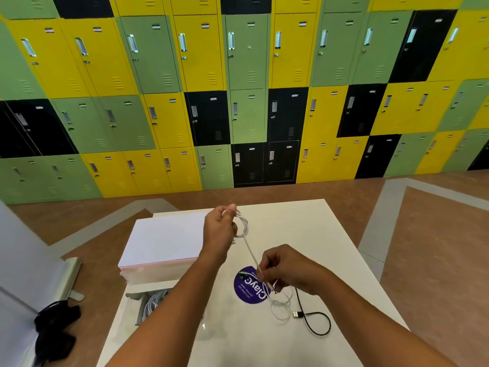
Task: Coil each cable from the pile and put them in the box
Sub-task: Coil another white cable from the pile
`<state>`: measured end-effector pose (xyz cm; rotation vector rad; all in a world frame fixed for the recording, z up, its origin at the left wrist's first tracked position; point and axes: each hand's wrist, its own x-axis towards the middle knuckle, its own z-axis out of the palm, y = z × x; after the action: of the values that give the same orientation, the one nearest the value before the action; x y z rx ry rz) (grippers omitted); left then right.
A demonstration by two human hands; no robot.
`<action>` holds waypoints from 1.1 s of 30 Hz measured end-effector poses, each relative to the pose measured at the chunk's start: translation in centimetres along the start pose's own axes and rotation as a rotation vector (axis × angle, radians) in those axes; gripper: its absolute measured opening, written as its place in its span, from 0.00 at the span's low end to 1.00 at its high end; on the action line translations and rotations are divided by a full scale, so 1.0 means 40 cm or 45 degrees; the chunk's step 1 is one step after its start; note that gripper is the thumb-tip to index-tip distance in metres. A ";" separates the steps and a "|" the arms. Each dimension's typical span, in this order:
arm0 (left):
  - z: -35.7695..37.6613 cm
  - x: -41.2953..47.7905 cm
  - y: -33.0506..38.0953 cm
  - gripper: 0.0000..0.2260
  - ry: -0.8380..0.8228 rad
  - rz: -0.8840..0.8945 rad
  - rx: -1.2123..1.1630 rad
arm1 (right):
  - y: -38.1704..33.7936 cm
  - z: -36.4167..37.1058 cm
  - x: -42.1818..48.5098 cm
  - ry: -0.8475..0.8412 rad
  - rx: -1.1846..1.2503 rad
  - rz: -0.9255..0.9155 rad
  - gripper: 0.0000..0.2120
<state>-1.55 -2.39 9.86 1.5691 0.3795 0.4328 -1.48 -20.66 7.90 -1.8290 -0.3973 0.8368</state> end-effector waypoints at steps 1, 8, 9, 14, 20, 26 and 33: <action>0.003 -0.006 -0.003 0.12 -0.006 -0.005 -0.007 | 0.002 -0.003 0.000 0.005 -0.059 0.006 0.05; 0.032 -0.034 -0.026 0.13 -0.007 -0.046 0.027 | -0.033 -0.003 0.004 0.063 -0.170 0.007 0.12; 0.037 -0.036 -0.022 0.12 -0.015 -0.044 0.017 | -0.041 0.002 0.006 0.093 -0.003 -0.019 0.14; 0.058 -0.063 -0.010 0.12 -0.109 -0.027 -0.003 | -0.064 0.015 0.015 0.196 0.363 -0.109 0.13; 0.043 -0.041 -0.019 0.12 -0.036 -0.051 0.025 | -0.054 0.001 0.004 0.111 0.254 -0.160 0.14; 0.058 -0.044 -0.020 0.11 0.031 -0.267 -0.289 | -0.074 -0.001 0.002 0.185 0.045 -0.182 0.19; 0.081 -0.050 -0.008 0.12 0.065 -0.362 -0.535 | -0.057 0.046 0.032 0.459 0.080 -0.259 0.07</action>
<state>-1.68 -6.17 9.38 1.0786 0.5073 0.3073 -1.64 -17.71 9.12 -1.7999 -0.3141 0.3657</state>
